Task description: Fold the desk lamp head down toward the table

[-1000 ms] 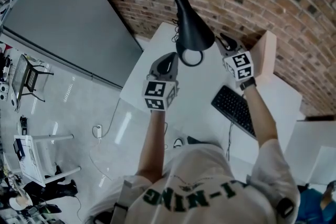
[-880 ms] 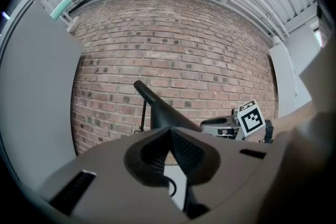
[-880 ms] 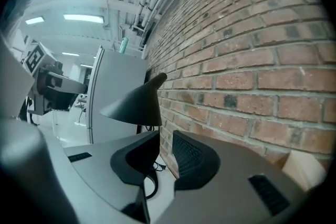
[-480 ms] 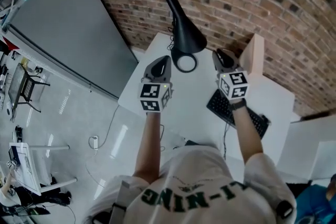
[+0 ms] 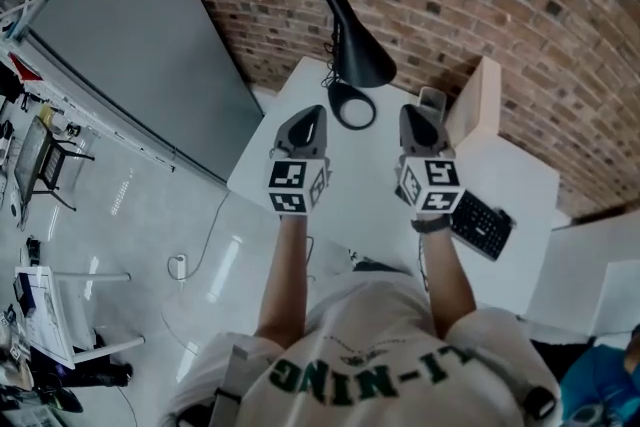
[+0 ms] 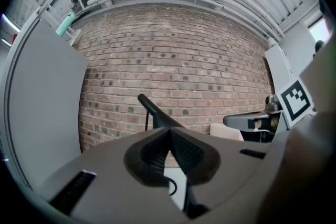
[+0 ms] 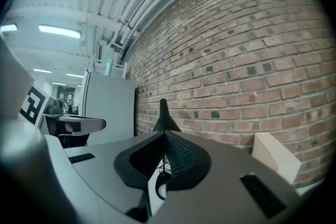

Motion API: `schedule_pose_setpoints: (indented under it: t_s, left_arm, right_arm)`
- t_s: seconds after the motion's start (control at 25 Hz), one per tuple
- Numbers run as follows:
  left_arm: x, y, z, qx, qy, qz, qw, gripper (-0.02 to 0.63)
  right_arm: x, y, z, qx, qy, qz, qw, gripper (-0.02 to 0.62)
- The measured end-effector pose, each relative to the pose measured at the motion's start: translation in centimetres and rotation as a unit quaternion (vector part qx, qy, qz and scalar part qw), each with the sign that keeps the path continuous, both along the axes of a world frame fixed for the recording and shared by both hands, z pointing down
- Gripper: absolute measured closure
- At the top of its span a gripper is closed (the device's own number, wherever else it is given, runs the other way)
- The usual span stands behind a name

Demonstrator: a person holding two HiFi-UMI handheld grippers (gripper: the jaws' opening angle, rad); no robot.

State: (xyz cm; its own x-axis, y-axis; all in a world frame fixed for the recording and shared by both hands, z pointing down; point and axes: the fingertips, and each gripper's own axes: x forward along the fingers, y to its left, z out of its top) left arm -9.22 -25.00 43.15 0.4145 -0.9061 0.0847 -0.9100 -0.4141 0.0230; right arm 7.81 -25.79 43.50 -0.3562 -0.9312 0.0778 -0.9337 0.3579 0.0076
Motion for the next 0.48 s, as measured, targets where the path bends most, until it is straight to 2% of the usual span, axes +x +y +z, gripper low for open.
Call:
schedule_pose_setpoints:
  t_s: [0.2, 0.48]
  left_arm:
    - [-0.6, 1.8, 0.1, 0.004, -0.001, -0.007, 1.0, 0.614]
    - [-1.7, 4.4, 0.3, 0.011, 0.008, -0.023, 0.9997, 0.614]
  right_arm:
    - [-1.4, 2.5, -0.2, 0.013, 0.0, -0.019, 1.0, 0.589]
    - [-0.6, 5.1, 0.7, -0.002, -0.009, -0.006, 1.0, 0.589]
